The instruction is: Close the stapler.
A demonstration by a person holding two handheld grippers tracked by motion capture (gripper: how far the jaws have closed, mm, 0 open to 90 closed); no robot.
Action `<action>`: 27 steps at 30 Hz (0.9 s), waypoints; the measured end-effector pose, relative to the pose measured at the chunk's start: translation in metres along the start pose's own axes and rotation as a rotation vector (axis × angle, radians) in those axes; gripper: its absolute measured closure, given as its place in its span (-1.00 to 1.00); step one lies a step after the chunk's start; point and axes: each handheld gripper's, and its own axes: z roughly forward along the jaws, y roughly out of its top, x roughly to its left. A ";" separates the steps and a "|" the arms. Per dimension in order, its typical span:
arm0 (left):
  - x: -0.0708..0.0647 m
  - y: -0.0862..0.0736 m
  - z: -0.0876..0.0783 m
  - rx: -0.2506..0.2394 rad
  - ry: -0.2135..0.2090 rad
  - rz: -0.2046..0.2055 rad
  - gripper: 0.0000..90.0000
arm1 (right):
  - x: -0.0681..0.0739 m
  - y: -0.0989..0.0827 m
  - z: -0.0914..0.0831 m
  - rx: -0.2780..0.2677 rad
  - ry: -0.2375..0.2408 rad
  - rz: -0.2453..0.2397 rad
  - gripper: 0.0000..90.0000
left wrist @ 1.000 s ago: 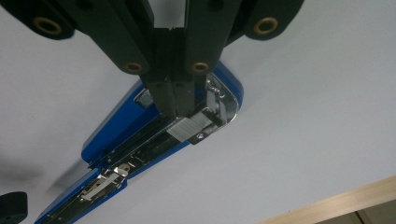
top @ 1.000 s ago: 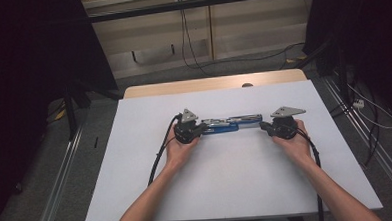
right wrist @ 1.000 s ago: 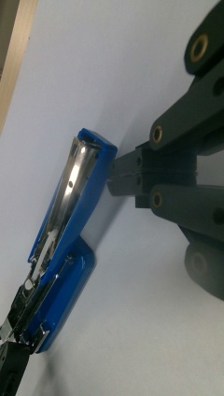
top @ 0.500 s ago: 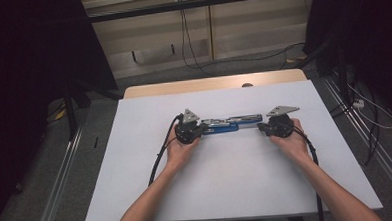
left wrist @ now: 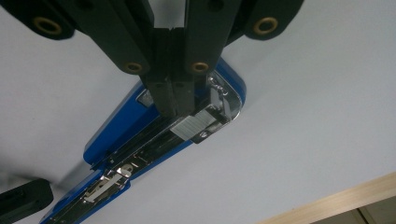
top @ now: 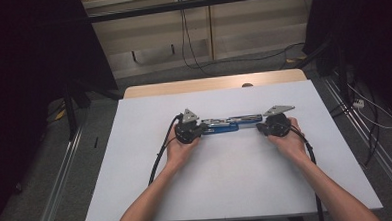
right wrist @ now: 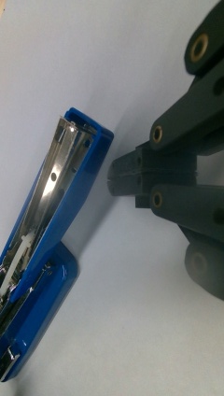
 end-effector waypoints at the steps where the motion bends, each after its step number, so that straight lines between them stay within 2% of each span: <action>1: 0.000 0.000 0.000 0.000 -0.001 0.001 1.00 | 0.000 0.001 0.000 0.003 -0.001 0.001 1.00; 4: 0.000 0.000 0.000 0.000 -0.002 0.003 1.00 | -0.001 0.003 0.003 0.003 -0.003 0.003 1.00; 7: -0.001 0.001 0.000 0.002 0.018 0.032 1.00 | 0.001 0.003 0.004 0.005 -0.012 0.008 1.00; 9: -0.001 0.000 0.000 0.001 0.015 0.034 1.00 | 0.000 0.004 0.005 0.006 -0.014 -0.001 1.00; 15: -0.001 0.000 0.000 0.000 0.013 0.035 1.00 | 0.001 0.004 0.006 -0.006 -0.021 0.015 1.00; 21: 0.000 -0.001 0.000 -0.004 -0.003 0.017 1.00 | 0.002 0.004 0.006 -0.009 -0.030 0.002 1.00; 27: -0.002 0.000 0.000 -0.003 0.016 0.046 1.00 | 0.002 0.003 0.005 -0.021 -0.028 0.004 1.00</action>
